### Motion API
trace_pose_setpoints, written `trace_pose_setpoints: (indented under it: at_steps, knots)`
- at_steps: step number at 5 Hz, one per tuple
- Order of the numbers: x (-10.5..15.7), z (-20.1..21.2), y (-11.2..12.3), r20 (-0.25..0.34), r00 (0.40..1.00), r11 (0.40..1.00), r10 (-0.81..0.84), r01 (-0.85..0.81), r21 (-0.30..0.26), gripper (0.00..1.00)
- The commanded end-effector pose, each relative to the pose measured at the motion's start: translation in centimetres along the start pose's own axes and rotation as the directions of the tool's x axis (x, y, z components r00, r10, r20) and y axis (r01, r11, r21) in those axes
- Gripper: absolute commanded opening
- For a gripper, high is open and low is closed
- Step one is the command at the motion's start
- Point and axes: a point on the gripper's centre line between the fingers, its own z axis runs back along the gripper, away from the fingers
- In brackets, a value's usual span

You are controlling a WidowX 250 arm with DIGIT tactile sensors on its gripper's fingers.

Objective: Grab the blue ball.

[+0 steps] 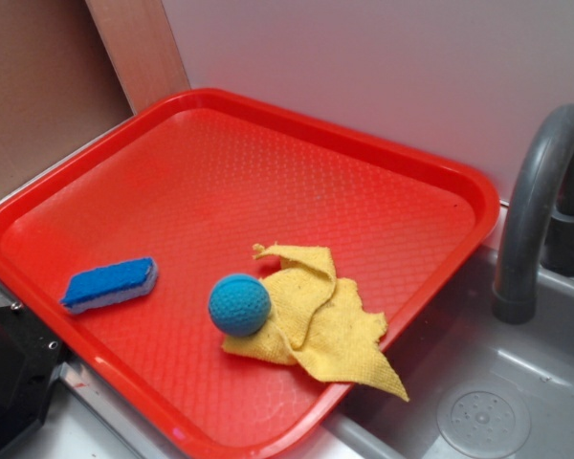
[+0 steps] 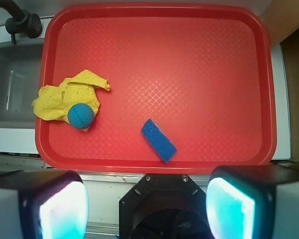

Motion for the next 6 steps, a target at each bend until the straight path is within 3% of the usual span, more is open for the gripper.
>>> trace_pose_setpoints:
  at_steps: [1, 2, 4, 5, 6]
  knots:
    - [0.0, 0.0, 0.0, 0.0, 1.0, 1.0, 0.0, 0.0, 0.0, 1.0]
    - [2.6, -1.9, -0.5, 0.092, 0.974, 0.976, -0.206, 0.211, -0.051, 1.0]
    - [3.1, -2.9, -4.0, 0.145, 0.914, 0.925, -0.378, 0.38, 0.016, 1.0]
    - [2.1, -4.3, -6.4, 0.111, 0.906, 0.913, -0.408, 0.407, 0.027, 1.0]
    - [2.1, -7.3, -7.3, 0.097, 0.932, 0.937, -0.349, 0.348, 0.025, 1.0]
